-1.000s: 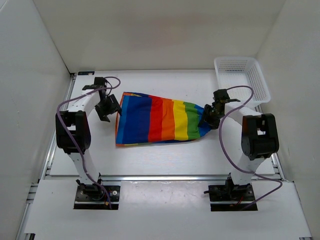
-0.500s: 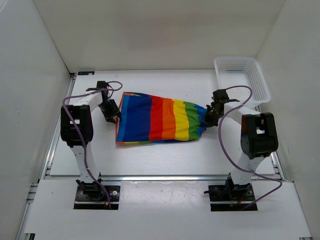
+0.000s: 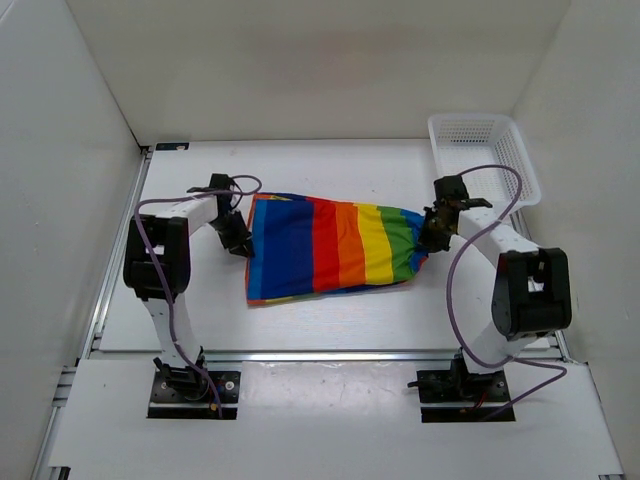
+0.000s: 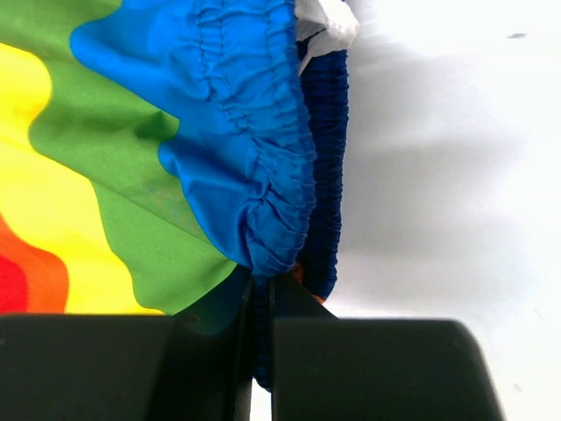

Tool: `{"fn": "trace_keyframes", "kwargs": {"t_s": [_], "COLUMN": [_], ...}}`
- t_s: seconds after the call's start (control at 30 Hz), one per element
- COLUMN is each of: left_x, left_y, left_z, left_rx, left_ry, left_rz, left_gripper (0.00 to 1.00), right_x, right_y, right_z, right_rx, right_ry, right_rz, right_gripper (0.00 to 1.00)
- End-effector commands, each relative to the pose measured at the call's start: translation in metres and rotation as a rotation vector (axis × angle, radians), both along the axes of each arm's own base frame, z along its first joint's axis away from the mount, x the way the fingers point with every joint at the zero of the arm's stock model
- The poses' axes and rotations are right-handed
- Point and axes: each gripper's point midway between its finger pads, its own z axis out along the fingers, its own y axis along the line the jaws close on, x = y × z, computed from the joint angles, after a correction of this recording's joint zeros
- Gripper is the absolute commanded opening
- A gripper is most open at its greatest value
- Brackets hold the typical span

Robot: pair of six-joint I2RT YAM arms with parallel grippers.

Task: Fold and stack the shorts
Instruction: Fold the shorts

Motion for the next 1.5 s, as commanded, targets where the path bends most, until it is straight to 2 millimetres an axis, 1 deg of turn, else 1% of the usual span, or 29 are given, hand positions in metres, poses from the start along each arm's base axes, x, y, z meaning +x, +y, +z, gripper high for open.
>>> {"fn": "trace_keyframes", "kwargs": {"t_s": [0.0, 0.13, 0.2, 0.3, 0.33, 0.4, 0.43, 0.47, 0.53, 0.57, 0.63, 0.7, 0.77, 0.8, 0.87, 0.9, 0.93, 0.97, 1.0, 1.03, 1.07, 1.1, 1.13, 1.17, 1.2, 1.27, 1.3, 1.43, 1.47], "left_x": [-0.020, -0.021, -0.020, -0.019, -0.019, -0.017, -0.014, -0.016, -0.008, -0.009, -0.004, -0.002, -0.003, -0.003, -0.001, -0.002, -0.002, -0.003, -0.003, -0.003, -0.003, -0.003, -0.003, -0.006, -0.006, -0.006, -0.006, -0.006, -0.006], "left_y": [0.000, -0.003, -0.003, -0.002, -0.002, -0.004, -0.006, -0.006, -0.007, -0.008, -0.014, -0.019, -0.024, -0.024, -0.028, -0.028, -0.028, -0.029, -0.029, -0.029, -0.029, -0.029, -0.029, -0.028, -0.028, -0.028, -0.028, -0.028, -0.028], "left_z": [-0.004, -0.001, 0.002, 0.005, 0.005, 0.003, 0.004, -0.003, -0.003, -0.005, -0.003, 0.000, 0.000, 0.000, 0.002, -0.001, -0.001, 0.000, 0.000, 0.000, 0.000, 0.000, 0.000, -0.003, -0.003, -0.003, -0.003, -0.003, -0.003], "left_rx": [0.011, 0.009, 0.008, 0.015, 0.015, 0.007, -0.002, 0.000, -0.001, -0.010, -0.022, -0.023, -0.032, -0.032, -0.033, -0.032, -0.032, -0.041, -0.041, -0.041, -0.039, -0.039, -0.039, -0.038, -0.038, -0.038, -0.038, -0.038, -0.038], "left_ry": [0.028, 0.013, 0.004, -0.006, -0.006, -0.002, -0.004, 0.017, 0.007, 0.015, 0.005, -0.004, -0.003, -0.003, -0.012, -0.003, -0.003, -0.002, -0.002, -0.002, -0.004, -0.004, -0.004, 0.005, 0.005, 0.005, 0.005, 0.005, 0.005], "left_rz": [0.004, -0.005, -0.005, -0.003, -0.003, -0.005, -0.007, -0.007, -0.007, -0.019, -0.031, -0.042, -0.055, -0.055, -0.064, -0.064, -0.064, -0.066, -0.066, -0.066, -0.074, -0.075, -0.075, -0.074, -0.074, -0.074, -0.074, -0.074, -0.074], "left_gripper": [0.29, 0.29, 0.29, 0.29, 0.29, 0.29, 0.29, 0.29, 0.29, 0.29, 0.20, 0.15, 0.11, 0.11, 0.11, 0.11, 0.11, 0.11, 0.11, 0.11, 0.11, 0.11, 0.11, 0.11, 0.11, 0.11, 0.11, 0.11, 0.11], "right_x": [-0.011, -0.017, -0.023, -0.028, -0.036, -0.041, -0.038, -0.037, -0.034, -0.028, -0.023, -0.016, -0.007, -0.009, -0.005, -0.004, -0.001, -0.006, -0.003, -0.001, -0.005, -0.002, -0.001, -0.008, -0.005, -0.011, -0.007, -0.011, -0.011], "right_y": [-0.019, -0.024, -0.020, -0.012, -0.012, -0.018, -0.019, -0.019, -0.014, -0.011, 0.001, 0.023, 0.037, 0.054, 0.073, 0.092, 0.103, 0.121, 0.135, 0.145, 0.164, 0.180, 0.190, 0.205, 0.219, 0.240, 0.253, 0.293, 0.298], "right_z": [0.022, 0.026, 0.022, 0.035, 0.032, 0.035, 0.039, 0.044, 0.051, 0.064, 0.076, 0.091, 0.103, 0.106, 0.103, 0.113, 0.108, 0.109, 0.119, 0.112, 0.113, 0.114, 0.115, 0.115, 0.115, 0.113, 0.112, 0.108, 0.099], "right_rx": [-0.085, -0.107, -0.083, -0.044, -0.062, -0.123, -0.151, -0.155, -0.179, -0.183, -0.202, -0.216, -0.251, -0.263, -0.290, -0.294, -0.307, -0.314, -0.311, -0.333, -0.325, -0.320, -0.322, -0.320, -0.315, -0.309, -0.302, -0.249, -0.251], "right_ry": [-0.039, -0.033, -0.008, -0.043, -0.026, -0.032, -0.044, -0.049, -0.069, -0.095, -0.125, -0.147, -0.167, -0.178, -0.172, -0.204, -0.199, -0.205, -0.232, -0.221, -0.234, -0.241, -0.255, -0.259, -0.265, -0.273, -0.282, -0.294, -0.272], "right_rz": [-0.003, -0.012, -0.009, -0.007, 0.001, -0.003, -0.004, 0.006, 0.025, 0.030, 0.054, 0.101, 0.108, 0.156, 0.193, 0.219, 0.242, 0.281, 0.296, 0.317, 0.358, 0.377, 0.391, 0.427, 0.443, 0.482, 0.491, 0.556, 0.567], "right_gripper": [0.00, 0.00, 0.00, 0.00, 0.00, 0.00, 0.00, 0.00, 0.00, 0.00, 0.00, 0.00, 0.00, 0.00, 0.00, 0.00, 0.00, 0.00, 0.00, 0.00, 0.00, 0.00, 0.00, 0.00, 0.00, 0.00, 0.00, 0.00, 0.00]}}
